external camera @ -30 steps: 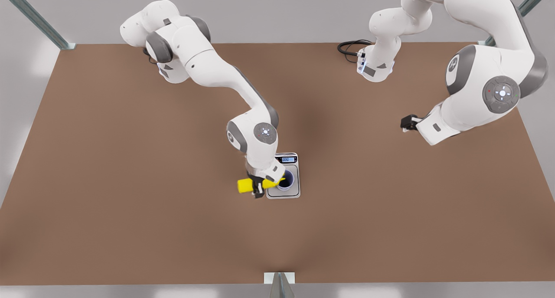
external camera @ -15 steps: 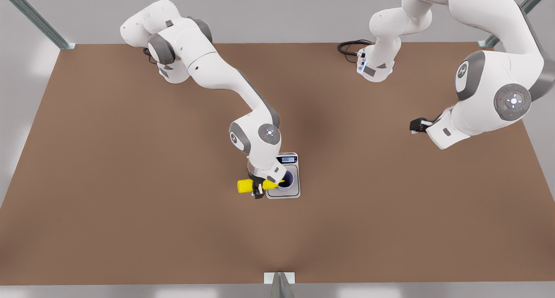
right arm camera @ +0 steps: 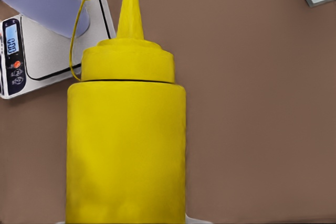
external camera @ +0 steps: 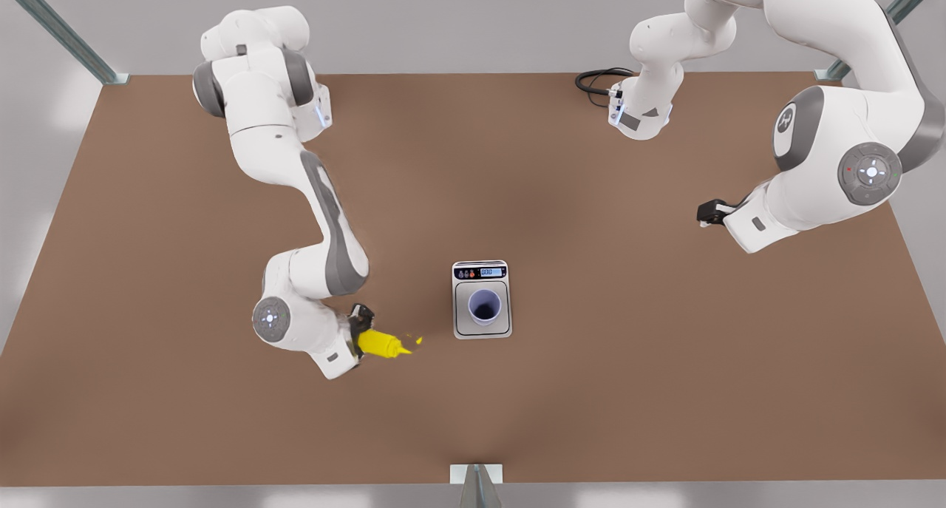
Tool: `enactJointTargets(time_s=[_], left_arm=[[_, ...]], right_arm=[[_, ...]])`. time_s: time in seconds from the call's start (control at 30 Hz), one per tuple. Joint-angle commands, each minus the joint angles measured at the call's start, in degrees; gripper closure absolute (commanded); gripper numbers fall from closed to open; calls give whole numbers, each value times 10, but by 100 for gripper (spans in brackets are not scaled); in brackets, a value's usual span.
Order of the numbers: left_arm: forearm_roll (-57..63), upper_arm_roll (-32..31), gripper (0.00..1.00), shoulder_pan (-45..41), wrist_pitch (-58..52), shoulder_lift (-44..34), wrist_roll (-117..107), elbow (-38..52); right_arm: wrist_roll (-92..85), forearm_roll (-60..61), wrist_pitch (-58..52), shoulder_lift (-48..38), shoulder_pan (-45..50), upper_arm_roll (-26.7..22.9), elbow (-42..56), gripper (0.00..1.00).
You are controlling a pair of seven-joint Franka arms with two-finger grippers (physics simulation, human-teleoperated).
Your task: Move cup to the weight, pick up sauce bottle, pour sauce
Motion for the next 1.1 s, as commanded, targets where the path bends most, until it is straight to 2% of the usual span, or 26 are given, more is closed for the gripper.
enactJointTargets(time_s=[0.0, 0.17, 0.37, 0.43, 0.7, 1.07], left_arm=[[0, 0, 0, 0, 0, -1, 7, 0], [1, 0, 0, 1, 12, 7, 7, -9], [18, 0, 0, 3, 45, 20, 6, -9], [18, 0, 0, 2, 45, 20, 6, -8], [19, 0, 0, 1, 45, 20, 5, -8], [18, -1, 0, 0, 29, 15, 4, -6]], right_arm=[[-294, 172, -66, 11, -33, 0, -3, 52], [-425, 375, -100, 47, -63, 1, -12, 52], [-499, 498, -123, 80, -82, 9, -17, 52], [-527, 515, -125, 92, -103, 28, -17, 52], [-572, 614, -108, 138, -110, 30, 9, 52], [-670, 663, -96, 175, -131, 53, 10, 51]])
